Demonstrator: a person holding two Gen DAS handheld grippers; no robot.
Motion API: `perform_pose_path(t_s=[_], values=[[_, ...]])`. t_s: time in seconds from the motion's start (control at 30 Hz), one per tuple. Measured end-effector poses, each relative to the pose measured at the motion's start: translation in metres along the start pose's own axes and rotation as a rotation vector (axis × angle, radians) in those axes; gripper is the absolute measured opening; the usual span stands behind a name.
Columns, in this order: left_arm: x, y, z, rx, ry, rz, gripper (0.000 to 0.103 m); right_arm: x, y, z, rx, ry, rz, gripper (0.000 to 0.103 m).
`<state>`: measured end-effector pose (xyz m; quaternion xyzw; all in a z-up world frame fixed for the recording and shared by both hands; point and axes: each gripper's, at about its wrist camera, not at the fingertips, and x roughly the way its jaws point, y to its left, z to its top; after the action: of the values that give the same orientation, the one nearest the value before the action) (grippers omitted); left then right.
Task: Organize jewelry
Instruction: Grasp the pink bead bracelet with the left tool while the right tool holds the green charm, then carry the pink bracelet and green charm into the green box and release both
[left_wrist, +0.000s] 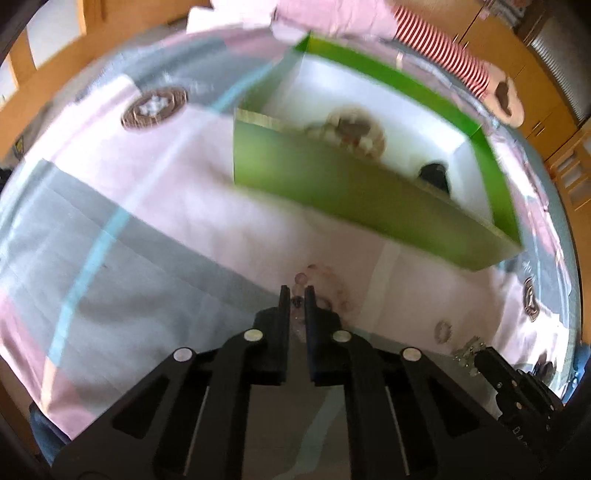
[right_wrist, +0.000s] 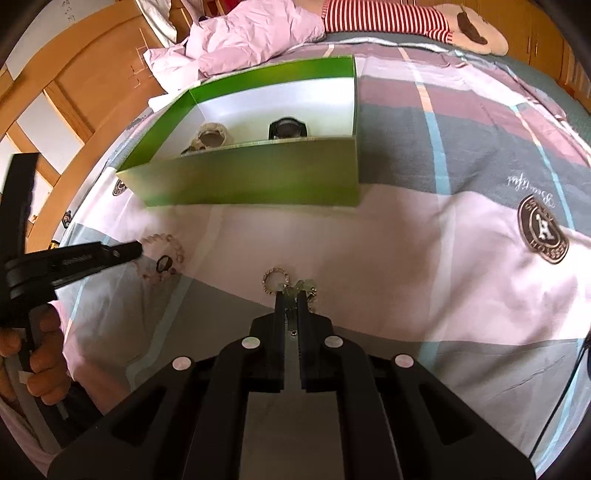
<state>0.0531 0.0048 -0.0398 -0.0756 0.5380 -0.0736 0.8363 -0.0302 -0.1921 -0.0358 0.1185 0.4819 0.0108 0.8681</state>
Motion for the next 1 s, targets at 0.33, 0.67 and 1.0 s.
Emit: perform_pose_path(t_s=[0.33, 0.67, 1.0], values=[[-0.054, -0.025, -0.01, 0.13, -0.234, -0.048, 0.008, -0.019, 0.006, 0.011, -0.028, -0.057, 0.014, 0.006], [-0.053, -0.032, -0.013, 0.162, -0.224, -0.055, 0.008, -0.008, 0.01, 0.008, -0.027, -0.029, 0.025, 0.006], [-0.05, -0.019, -0.005, 0.093, -0.171, -0.195, 0.008, -0.01, 0.016, 0.02, -0.042, -0.045, 0.048, 0.006]])
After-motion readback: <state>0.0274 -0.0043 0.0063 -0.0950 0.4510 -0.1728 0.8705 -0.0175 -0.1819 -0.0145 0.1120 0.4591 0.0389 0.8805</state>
